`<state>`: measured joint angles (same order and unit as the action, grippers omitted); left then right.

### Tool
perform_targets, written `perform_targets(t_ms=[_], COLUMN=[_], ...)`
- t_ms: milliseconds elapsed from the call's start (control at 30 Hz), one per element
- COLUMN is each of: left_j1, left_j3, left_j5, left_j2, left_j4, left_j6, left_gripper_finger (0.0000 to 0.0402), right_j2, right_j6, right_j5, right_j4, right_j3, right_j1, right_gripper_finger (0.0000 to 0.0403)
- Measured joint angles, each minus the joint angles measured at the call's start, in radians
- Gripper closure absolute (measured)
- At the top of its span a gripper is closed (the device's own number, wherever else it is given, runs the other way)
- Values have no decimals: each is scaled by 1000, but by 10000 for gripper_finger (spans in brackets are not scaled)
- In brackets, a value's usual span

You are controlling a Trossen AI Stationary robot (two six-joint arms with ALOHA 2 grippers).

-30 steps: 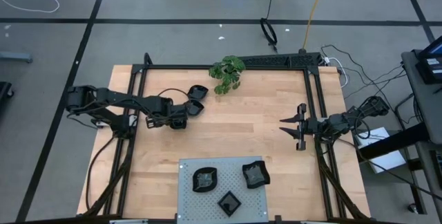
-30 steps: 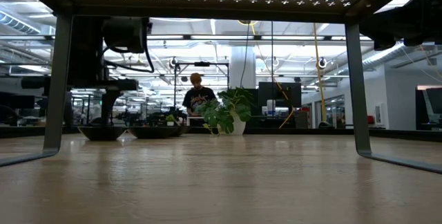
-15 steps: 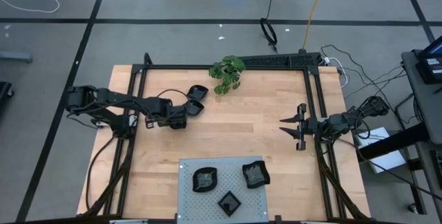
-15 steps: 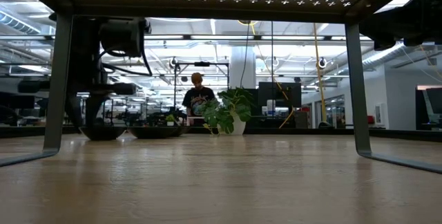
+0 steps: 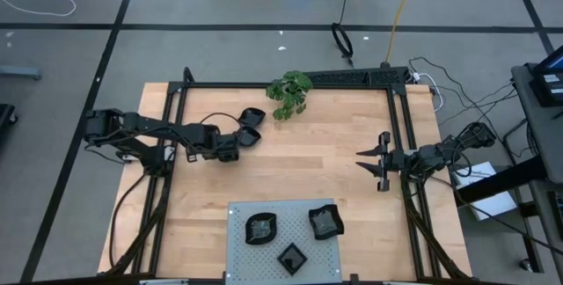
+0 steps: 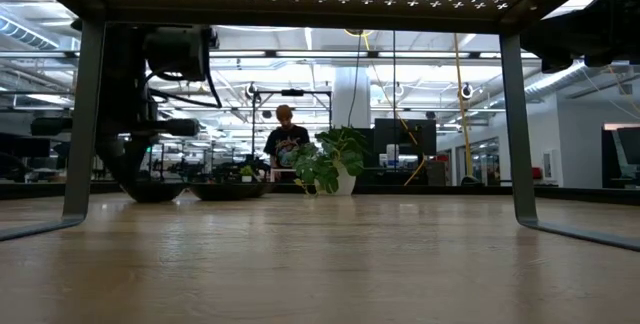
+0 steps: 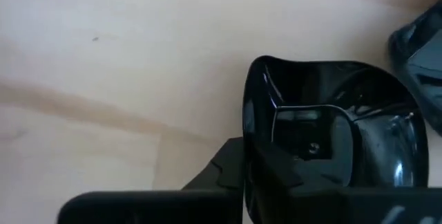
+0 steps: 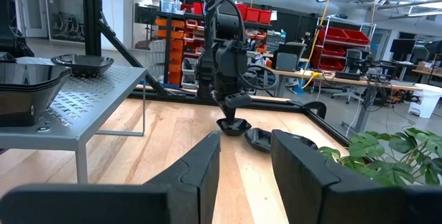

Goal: Pick & Place Mini shaped plates
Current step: Stack the leaf-shaped plate onto the other leaf-shaped plate on the shelf

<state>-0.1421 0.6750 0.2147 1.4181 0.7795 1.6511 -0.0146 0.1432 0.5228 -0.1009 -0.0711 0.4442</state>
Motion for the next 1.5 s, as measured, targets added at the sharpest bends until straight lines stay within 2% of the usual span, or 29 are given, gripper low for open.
perform_targets(t_ms=[133, 233, 500, 800, 933, 1267, 1500], left_j1=[0, 0, 2, 61, 79, 135, 208], left_j3=[0, 4, 21, 21, 21, 36, 129], left_j5=[12, -3, -29, 115, 180, 205, 240], left_j2=[0, -6, -40, -188, -261, -374, -384], left_j4=[-23, -34, -24, -21, -25, -24, -22], left_j6=[-50, -107, -131, -201, -185, -179, -420], left_gripper_finger=[376, 392, 396, 398, 394, 398, 399], right_j2=[0, 0, 0, 0, 0, 0, 0], right_j6=[0, 0, 0, 0, 0, 0, 0], right_j5=[0, 0, 0, 0, 0, 0, 0], right_j4=[0, 0, 0, 0, 0, 0, 0], right_j3=[0, 0, 0, 0, 0, 0, 0], right_j1=[0, 0, 0, 0, 0, 0, 0], right_gripper_finger=[284, 284, 284, 284, 284, 284, 284])
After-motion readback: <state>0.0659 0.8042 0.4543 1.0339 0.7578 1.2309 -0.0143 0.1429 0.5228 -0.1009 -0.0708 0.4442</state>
